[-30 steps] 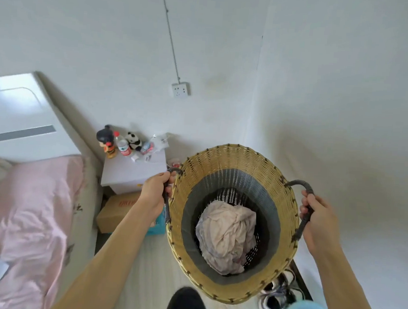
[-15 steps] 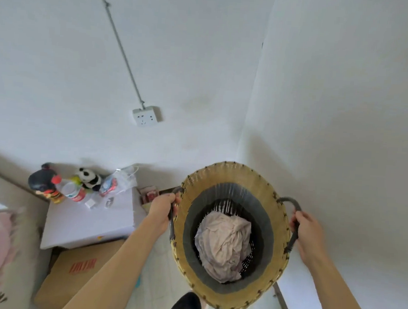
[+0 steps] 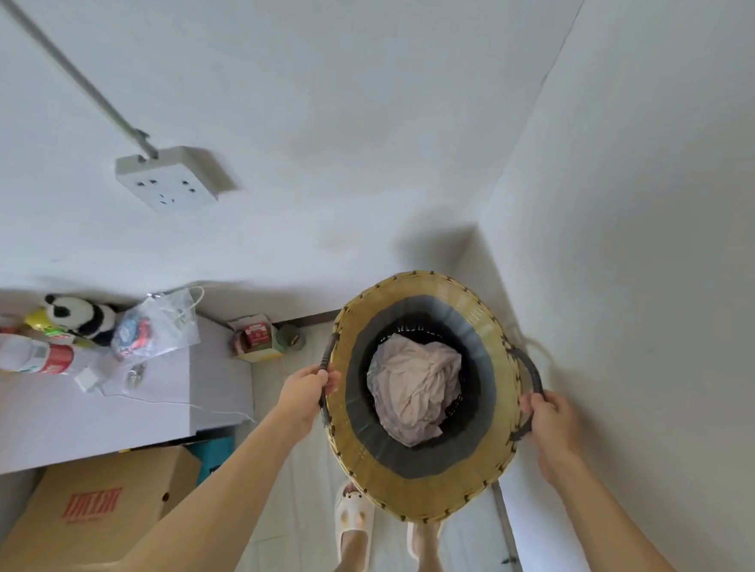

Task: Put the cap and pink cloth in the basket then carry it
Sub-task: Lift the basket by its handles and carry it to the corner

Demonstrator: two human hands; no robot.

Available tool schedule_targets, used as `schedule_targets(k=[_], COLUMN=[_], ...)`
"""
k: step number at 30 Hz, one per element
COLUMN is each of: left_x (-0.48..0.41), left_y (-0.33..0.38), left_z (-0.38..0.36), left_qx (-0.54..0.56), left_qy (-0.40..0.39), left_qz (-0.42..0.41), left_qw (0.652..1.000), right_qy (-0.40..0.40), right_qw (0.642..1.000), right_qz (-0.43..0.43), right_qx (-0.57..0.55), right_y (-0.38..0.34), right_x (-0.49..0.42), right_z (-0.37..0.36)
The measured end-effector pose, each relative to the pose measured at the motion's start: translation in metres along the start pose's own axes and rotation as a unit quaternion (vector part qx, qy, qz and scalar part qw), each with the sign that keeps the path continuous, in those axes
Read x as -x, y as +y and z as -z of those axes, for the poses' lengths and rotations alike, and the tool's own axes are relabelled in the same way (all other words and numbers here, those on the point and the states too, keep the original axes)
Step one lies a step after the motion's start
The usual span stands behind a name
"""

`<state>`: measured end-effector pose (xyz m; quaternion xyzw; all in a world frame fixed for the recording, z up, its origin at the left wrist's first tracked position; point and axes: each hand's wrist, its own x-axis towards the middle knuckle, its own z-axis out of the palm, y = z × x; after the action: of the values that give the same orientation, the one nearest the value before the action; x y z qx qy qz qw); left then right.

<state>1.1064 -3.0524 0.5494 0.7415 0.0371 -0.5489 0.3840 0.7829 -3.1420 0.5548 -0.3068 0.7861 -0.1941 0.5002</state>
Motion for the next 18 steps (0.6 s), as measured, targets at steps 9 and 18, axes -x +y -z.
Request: schedule_targets(k=[9,18], left_x=[-0.097,-0.152], left_y=[-0.016,-0.007], left_z=[-0.035,-0.040], left_qx=[-0.056,-0.168], left_qy=[0.046,0.044], left_qz=[-0.023,-0.100], left_qw=[0.997,0.980], right_qy=[0.008,0.041], right_qw=[0.999,0.993], right_qz=[0.037,0.097], right_qx=[0.037,0.044], right_y=[0.008,-0.019], right_x=[-0.110,-0.151], right_z=[-0.069,-0.116])
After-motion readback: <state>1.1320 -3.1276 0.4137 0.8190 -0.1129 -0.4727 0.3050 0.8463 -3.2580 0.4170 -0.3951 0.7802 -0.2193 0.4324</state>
